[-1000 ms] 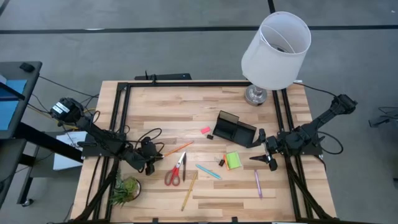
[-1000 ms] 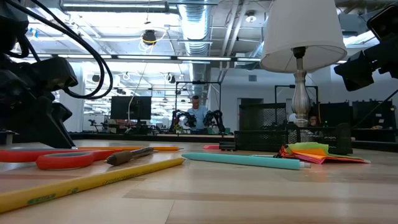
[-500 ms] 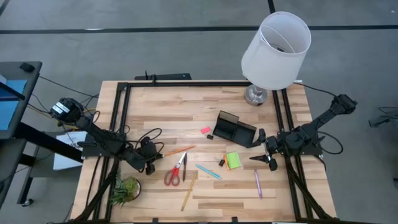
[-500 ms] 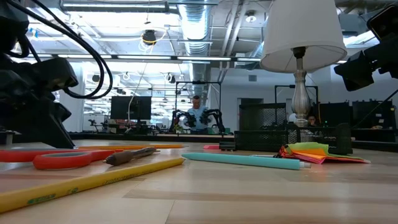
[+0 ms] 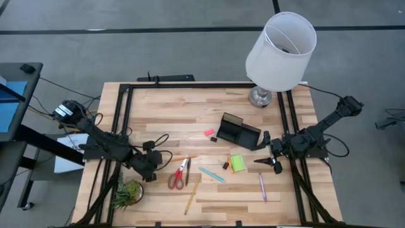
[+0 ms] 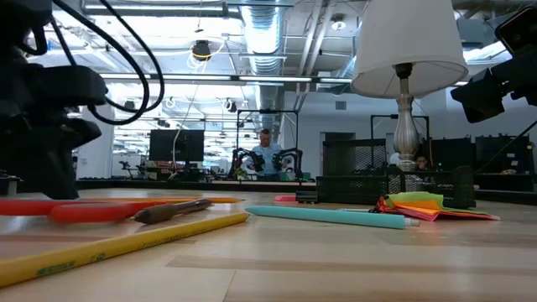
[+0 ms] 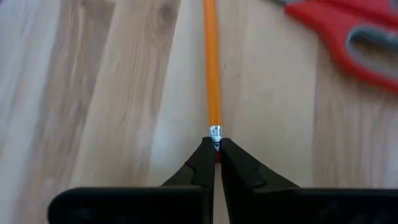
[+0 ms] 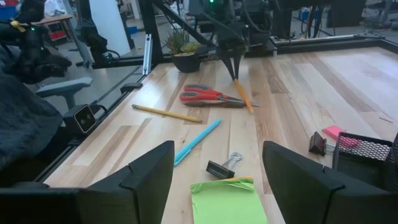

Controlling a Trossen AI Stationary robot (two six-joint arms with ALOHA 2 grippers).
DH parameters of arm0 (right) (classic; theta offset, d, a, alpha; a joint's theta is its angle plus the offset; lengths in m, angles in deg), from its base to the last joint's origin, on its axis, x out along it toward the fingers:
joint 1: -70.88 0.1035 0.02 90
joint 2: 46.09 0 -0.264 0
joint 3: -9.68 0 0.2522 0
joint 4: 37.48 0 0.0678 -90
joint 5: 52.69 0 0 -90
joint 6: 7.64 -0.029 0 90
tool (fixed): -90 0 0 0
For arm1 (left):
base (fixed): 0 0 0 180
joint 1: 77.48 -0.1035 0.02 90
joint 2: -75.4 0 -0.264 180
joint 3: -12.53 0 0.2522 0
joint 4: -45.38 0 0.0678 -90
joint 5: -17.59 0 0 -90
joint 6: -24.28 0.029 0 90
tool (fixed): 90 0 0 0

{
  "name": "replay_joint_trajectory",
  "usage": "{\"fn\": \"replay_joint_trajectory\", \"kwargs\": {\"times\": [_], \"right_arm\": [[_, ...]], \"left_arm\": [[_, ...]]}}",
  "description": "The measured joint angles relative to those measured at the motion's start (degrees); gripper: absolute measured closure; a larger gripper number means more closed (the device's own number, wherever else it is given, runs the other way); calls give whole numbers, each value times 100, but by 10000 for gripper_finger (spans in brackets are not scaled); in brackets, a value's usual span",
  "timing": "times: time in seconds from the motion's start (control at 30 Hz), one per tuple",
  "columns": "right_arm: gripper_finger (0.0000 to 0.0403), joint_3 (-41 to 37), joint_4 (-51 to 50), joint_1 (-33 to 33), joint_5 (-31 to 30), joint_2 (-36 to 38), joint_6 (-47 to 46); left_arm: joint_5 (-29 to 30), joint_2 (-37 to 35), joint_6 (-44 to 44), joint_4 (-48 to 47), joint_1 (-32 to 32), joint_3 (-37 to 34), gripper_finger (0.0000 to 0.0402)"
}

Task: Pick and place office supplies into organizer
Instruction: Put the orange pencil into the desk organizer

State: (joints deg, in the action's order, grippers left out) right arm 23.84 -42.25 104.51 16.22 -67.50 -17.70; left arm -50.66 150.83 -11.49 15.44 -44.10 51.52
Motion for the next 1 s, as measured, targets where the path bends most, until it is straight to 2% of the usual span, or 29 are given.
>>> {"fn": "replay_joint_trajectory", "kwargs": {"times": [0.3,0.43,0.57,0.73,1.0], "right_arm": [[163,0,0,0,0,0,3],[163,0,-1,0,0,0,5],[163,0,0,0,0,0,6],[163,0,0,0,0,0,14],[163,0,0,0,0,0,17]], "left_arm": [[523,-12,672,-100,-31,479,401],[867,-15,1002,-469,-198,758,401],[951,-19,1450,-1101,-498,1182,401],[1179,-24,2555,-1593,-877,1783,401],[1205,-28,4832,-1614,-1562,2911,401]]}}
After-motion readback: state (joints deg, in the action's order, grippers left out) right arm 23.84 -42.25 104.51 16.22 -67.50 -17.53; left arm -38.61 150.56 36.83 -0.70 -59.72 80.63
